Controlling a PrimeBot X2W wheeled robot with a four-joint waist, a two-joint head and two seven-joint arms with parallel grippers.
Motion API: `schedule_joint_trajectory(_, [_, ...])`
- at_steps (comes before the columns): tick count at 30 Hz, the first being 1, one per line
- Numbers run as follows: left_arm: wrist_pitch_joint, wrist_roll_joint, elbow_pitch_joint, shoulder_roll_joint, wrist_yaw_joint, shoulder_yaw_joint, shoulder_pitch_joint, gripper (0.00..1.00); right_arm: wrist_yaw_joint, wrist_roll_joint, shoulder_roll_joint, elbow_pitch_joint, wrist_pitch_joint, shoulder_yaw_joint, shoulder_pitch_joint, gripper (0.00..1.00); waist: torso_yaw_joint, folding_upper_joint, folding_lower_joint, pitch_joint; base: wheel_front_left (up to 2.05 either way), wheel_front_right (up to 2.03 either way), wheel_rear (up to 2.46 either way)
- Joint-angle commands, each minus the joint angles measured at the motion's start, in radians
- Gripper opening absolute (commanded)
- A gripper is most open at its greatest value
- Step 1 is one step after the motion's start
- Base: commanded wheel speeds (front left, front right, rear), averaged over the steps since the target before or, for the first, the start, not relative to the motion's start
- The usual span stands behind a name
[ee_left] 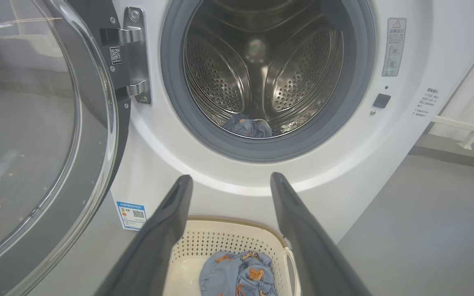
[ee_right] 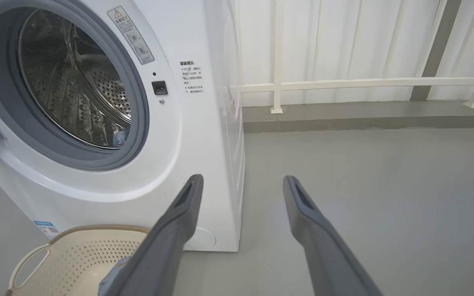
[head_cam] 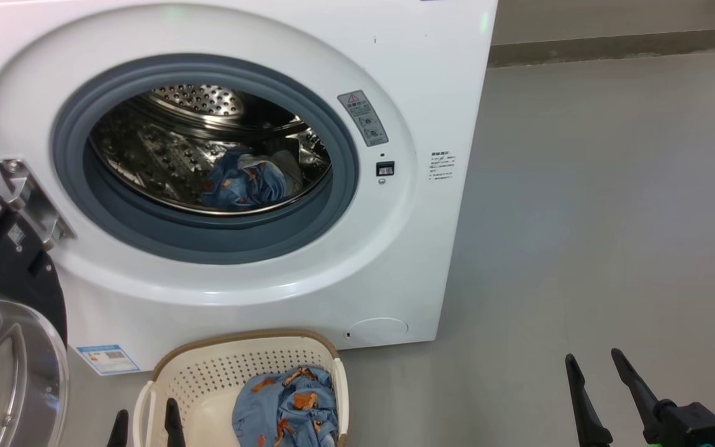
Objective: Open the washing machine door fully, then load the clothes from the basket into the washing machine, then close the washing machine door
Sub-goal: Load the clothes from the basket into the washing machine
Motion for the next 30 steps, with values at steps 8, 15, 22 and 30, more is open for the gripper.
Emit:
schedule_joint_trajectory(8, [-0.006,0.015,-0.027,0.005,-0.008,0.044,-0.026,1.0,0.001,-0.005,-0.013,-0.037,-0.005,0.034,-0.02,1.0,0.001,0.0,0.0,0.027,0.0,0.0,0.0])
schedule_joint_trajectory(15, [-0.006,-0.084,0.056,0.005,-0.041,0.002,-0.098,1.0,0.001,0.001,-0.013,-0.039,-0.005,0.054,-0.051,1.0,-0.027,0.0,0.0,0.112,0.0,0.0,0.0])
schedule_joint_trajectory(22, [0.023,-0.172,0.267,0.01,-0.107,-0.052,-0.222,1.0,0.001,0.047,-0.013,-0.037,-0.005,0.085,-0.116,1.0,-0.092,0.0,0.0,0.239,0.0,0.0,0.0])
schedule_joint_trajectory(30, [0.129,-0.239,0.444,0.044,-0.151,-0.027,-0.382,1.0,0.001,0.098,-0.013,-0.035,-0.005,0.121,-0.185,1.0,-0.149,0.0,0.0,0.37,0.0,0.0,0.0])
